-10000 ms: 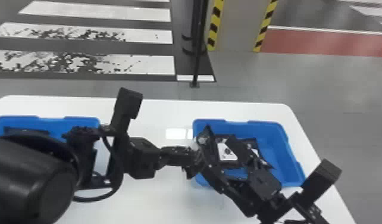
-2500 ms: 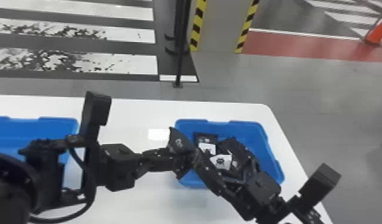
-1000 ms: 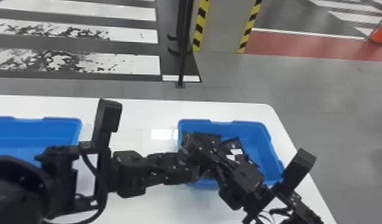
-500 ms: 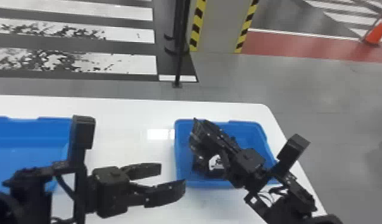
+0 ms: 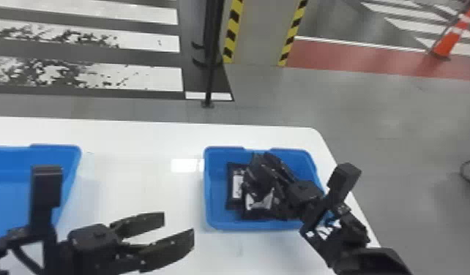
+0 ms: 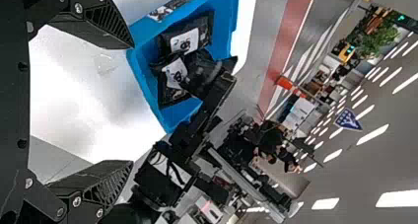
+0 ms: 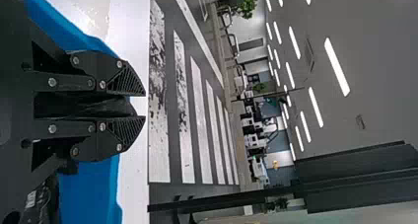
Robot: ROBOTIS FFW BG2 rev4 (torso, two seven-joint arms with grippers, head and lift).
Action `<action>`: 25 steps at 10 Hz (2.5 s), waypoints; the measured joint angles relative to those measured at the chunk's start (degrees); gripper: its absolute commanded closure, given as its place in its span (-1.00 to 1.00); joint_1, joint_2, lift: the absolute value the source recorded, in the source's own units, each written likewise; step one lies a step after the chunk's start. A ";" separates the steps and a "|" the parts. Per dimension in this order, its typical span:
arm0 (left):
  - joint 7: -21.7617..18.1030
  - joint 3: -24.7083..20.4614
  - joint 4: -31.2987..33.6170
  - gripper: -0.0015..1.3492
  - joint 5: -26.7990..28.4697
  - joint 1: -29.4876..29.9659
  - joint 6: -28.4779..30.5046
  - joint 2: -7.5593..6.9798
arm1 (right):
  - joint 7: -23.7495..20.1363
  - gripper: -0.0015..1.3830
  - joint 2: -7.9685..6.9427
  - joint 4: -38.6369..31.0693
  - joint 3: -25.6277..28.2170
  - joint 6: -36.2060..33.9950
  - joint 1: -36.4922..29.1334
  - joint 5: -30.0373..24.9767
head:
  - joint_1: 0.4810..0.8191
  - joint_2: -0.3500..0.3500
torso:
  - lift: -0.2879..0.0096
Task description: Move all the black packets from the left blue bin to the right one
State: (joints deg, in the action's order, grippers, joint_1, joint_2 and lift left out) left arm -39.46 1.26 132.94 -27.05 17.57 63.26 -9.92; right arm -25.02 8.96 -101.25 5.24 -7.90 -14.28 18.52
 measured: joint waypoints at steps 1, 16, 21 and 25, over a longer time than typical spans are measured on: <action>-0.07 -1.52 0.29 -0.66 -0.02 1.12 -1.13 0.37 | 0.22 -0.59 0.00 1.24 0.76 0.48 0.21 -0.18 | 0.27 -0.72 | -0.03; 9.39 -23.15 -7.56 -0.66 10.59 26.25 -61.83 9.89 | 9.04 -0.83 -6.06 -33.38 3.79 13.09 -39.29 -2.64 | 0.27 0.34 | -0.03; 9.76 -21.77 -7.58 -0.66 9.77 25.37 -59.85 9.92 | 9.39 -0.83 -5.98 -34.12 3.86 13.11 -39.77 -3.90 | 0.27 0.28 | -0.03; 9.76 -21.82 -7.57 -0.67 9.57 25.32 -59.10 9.92 | 9.39 -0.83 -5.98 -34.11 3.83 13.11 -39.86 -3.90 | 0.27 0.28 | -0.03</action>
State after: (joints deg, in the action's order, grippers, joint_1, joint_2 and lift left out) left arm -29.70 -20.57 125.37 -17.48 42.89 4.16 0.00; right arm -15.64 2.99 -135.36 9.07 5.21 -54.13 14.62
